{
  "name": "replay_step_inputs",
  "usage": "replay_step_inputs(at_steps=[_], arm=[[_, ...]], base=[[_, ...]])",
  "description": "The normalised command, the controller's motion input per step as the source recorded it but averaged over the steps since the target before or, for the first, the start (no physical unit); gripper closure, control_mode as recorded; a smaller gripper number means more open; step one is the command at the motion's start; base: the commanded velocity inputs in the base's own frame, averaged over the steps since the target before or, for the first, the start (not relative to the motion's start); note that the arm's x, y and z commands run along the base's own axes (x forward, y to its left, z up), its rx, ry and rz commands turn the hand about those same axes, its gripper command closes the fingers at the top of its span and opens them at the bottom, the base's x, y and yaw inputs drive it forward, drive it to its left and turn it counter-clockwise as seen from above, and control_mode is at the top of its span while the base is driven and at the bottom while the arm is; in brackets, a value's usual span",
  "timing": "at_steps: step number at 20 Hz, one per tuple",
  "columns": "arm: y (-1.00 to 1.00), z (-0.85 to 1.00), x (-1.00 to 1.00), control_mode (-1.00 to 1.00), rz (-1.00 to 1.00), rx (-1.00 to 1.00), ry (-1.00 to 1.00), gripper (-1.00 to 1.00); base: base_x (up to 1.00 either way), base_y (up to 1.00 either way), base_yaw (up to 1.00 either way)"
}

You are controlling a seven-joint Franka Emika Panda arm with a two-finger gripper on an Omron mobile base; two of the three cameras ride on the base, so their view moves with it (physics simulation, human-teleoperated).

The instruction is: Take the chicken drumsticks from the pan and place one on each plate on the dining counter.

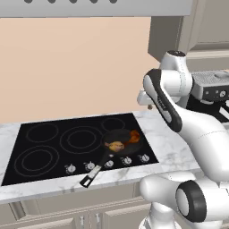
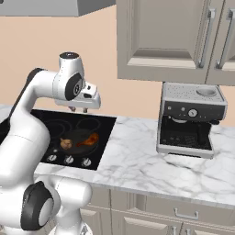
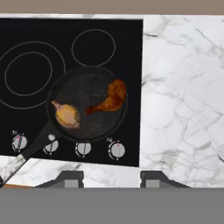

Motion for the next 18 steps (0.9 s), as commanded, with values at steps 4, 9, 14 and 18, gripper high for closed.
replay_step_inputs(at_steps=[4, 9, 14, 18], arm=[[0.23, -0.13, 0.0, -1.0, -0.03, -0.01, 0.0, -1.0], [0.4, -0.31, 0.01, -1.0, -0.03, -0.03, 0.07, -1.0], [0.29, -0.56, 0.07, -1.0, 0.16, -0.12, 0.09, -1.0], [0.18, -0.62, 0.25, -1.0, 0.23, -0.11, 0.04, -1.0]], base=[[0.0, 0.0, 0.0], [0.0, 0.0, 0.0], [0.0, 0.0, 0.0], [0.0, 0.0, 0.0]])
